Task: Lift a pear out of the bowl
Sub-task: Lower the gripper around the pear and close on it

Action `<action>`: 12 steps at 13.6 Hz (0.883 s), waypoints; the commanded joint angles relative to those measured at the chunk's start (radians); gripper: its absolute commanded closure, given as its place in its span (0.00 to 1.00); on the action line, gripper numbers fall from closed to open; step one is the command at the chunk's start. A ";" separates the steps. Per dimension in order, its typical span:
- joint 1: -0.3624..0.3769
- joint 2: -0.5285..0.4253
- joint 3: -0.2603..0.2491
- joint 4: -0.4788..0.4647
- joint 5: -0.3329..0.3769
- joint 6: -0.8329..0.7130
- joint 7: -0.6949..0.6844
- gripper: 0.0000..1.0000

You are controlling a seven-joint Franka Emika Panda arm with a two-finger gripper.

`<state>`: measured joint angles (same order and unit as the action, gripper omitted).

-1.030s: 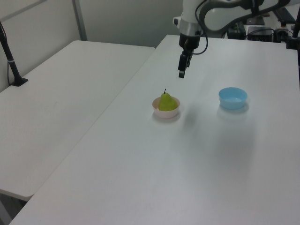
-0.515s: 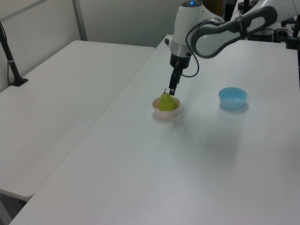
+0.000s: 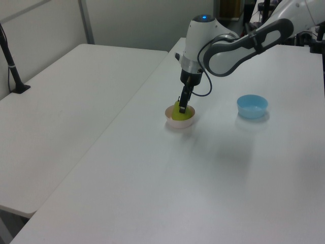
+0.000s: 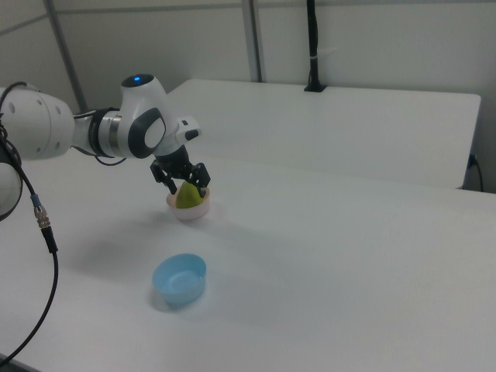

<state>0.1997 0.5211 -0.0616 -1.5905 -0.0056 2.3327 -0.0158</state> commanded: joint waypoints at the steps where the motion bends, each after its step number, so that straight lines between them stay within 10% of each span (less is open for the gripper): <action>1: 0.020 0.007 -0.009 -0.008 0.001 0.031 0.022 0.14; 6: 0.021 0.023 -0.010 -0.008 -0.005 0.033 0.022 0.18; 12: 0.021 0.022 -0.009 -0.008 -0.013 0.069 0.022 0.53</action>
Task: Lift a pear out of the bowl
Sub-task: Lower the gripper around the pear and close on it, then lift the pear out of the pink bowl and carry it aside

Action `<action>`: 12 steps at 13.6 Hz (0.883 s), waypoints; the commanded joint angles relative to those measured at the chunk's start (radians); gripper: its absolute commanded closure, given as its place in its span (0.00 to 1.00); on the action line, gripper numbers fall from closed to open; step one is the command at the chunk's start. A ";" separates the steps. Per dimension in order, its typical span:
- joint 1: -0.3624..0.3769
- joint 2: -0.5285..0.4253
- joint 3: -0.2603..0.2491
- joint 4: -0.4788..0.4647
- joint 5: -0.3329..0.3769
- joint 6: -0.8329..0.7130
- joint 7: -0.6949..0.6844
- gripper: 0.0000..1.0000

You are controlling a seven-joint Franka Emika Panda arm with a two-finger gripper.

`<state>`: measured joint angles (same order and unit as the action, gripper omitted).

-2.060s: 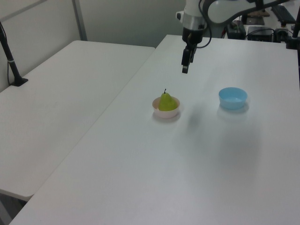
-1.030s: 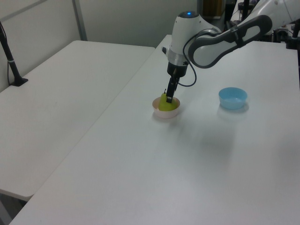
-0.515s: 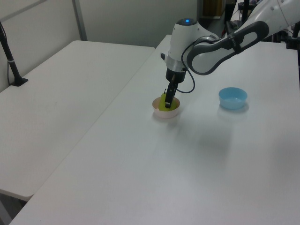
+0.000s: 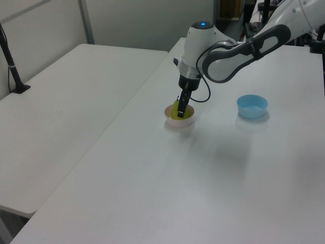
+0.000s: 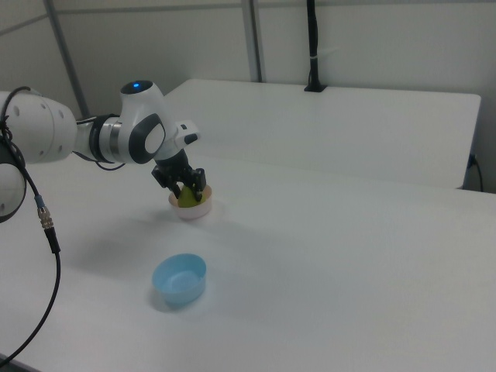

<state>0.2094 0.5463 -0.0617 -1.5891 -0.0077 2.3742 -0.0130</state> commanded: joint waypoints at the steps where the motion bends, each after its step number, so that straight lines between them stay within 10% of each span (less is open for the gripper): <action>1: 0.013 -0.005 -0.009 -0.009 -0.009 0.026 0.021 0.56; 12: -0.005 -0.158 -0.021 0.018 0.003 -0.153 0.045 0.64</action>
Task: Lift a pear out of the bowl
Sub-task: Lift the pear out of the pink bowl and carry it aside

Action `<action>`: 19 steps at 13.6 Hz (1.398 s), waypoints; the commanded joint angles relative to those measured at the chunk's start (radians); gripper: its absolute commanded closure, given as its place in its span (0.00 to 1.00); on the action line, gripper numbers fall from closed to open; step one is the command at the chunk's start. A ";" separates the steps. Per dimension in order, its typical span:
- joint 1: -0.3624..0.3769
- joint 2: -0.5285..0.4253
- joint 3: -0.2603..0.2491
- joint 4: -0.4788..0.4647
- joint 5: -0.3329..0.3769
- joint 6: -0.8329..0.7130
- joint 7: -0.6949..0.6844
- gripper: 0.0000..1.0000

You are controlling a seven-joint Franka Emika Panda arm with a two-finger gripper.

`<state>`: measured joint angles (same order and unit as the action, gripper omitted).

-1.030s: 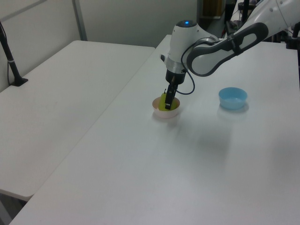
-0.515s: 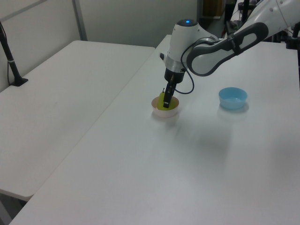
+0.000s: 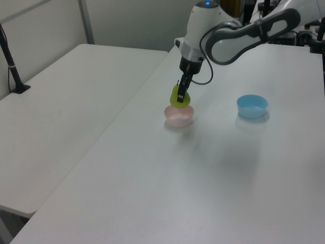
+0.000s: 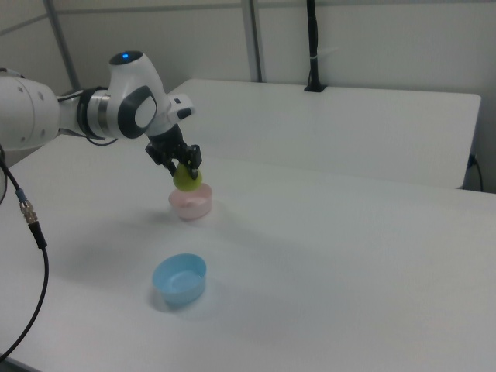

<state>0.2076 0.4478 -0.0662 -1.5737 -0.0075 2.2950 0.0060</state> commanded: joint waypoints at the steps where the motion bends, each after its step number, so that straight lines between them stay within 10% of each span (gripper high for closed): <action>1: -0.019 -0.060 -0.017 0.026 0.003 -0.097 0.025 0.64; 19: -0.243 0.060 -0.017 0.041 -0.009 0.063 -0.141 0.63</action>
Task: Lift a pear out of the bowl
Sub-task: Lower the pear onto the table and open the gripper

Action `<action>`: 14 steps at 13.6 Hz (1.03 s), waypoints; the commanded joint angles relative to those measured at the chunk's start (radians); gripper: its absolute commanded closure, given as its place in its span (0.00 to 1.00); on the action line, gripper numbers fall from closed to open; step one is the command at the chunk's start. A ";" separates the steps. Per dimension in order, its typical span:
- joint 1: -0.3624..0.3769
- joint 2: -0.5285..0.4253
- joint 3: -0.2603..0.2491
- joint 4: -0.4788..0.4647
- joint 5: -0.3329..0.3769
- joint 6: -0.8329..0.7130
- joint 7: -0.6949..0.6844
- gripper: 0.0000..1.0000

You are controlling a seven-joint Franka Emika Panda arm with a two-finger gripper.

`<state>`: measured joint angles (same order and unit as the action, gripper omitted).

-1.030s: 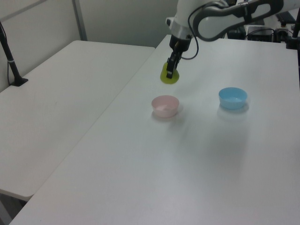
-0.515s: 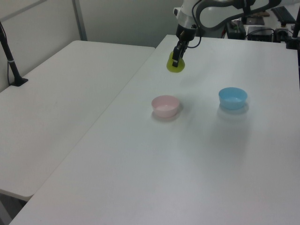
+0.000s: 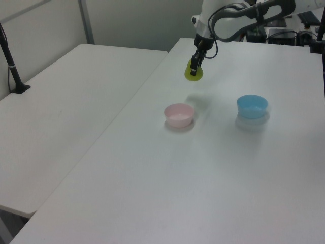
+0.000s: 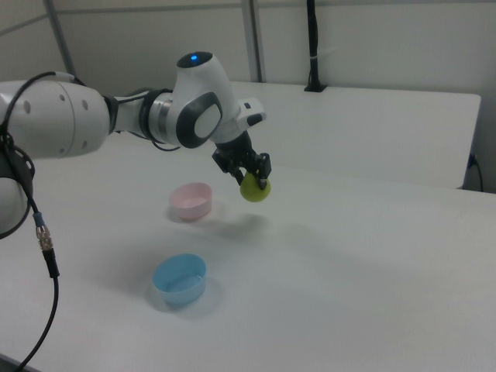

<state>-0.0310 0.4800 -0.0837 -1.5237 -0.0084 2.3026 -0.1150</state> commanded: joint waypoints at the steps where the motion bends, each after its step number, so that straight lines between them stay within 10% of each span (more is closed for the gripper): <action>1: -0.004 0.044 0.001 -0.007 -0.009 0.075 -0.020 0.63; 8: -0.004 0.111 -0.001 -0.010 -0.009 0.175 -0.018 0.52; 14: 0.005 0.053 -0.001 -0.038 -0.009 0.159 0.006 0.08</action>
<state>-0.0347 0.6015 -0.0833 -1.5181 -0.0085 2.4570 -0.1152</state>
